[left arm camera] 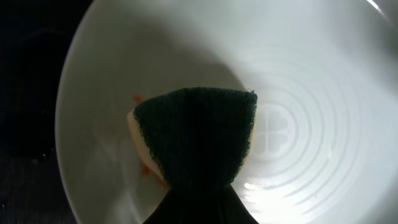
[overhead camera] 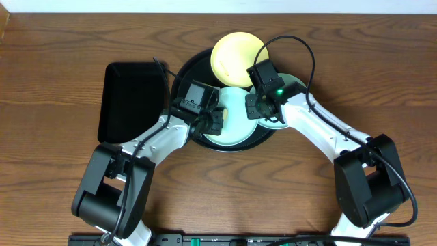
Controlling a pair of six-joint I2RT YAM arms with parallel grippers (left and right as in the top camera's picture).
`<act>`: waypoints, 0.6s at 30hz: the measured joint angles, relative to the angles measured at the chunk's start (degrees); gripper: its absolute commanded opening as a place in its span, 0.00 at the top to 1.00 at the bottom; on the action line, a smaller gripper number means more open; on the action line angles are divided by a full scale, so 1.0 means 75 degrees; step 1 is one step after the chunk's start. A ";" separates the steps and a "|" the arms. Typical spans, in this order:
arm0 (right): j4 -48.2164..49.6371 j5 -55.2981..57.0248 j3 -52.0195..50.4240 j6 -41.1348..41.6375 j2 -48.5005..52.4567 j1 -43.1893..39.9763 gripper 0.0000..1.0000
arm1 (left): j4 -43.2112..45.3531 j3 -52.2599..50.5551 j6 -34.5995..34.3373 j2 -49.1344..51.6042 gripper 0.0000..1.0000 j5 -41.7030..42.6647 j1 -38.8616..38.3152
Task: Clean dirty plates on tray and stack at the side
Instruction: 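Move the sponge with the left gripper onto the held plate, then scrub the plate surface with the sponge in the left gripper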
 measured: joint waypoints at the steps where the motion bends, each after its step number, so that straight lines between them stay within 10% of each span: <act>1: 0.0000 0.0000 0.0000 0.0003 0.0000 0.0000 0.99 | 0.0020 0.0000 0.0000 0.0003 0.92 -0.0029 -0.0003; 18: 0.0000 -0.0023 0.0000 -0.0017 0.0003 0.0000 0.99 | 0.0251 0.0000 0.0000 0.0163 0.92 -0.0198 -0.0003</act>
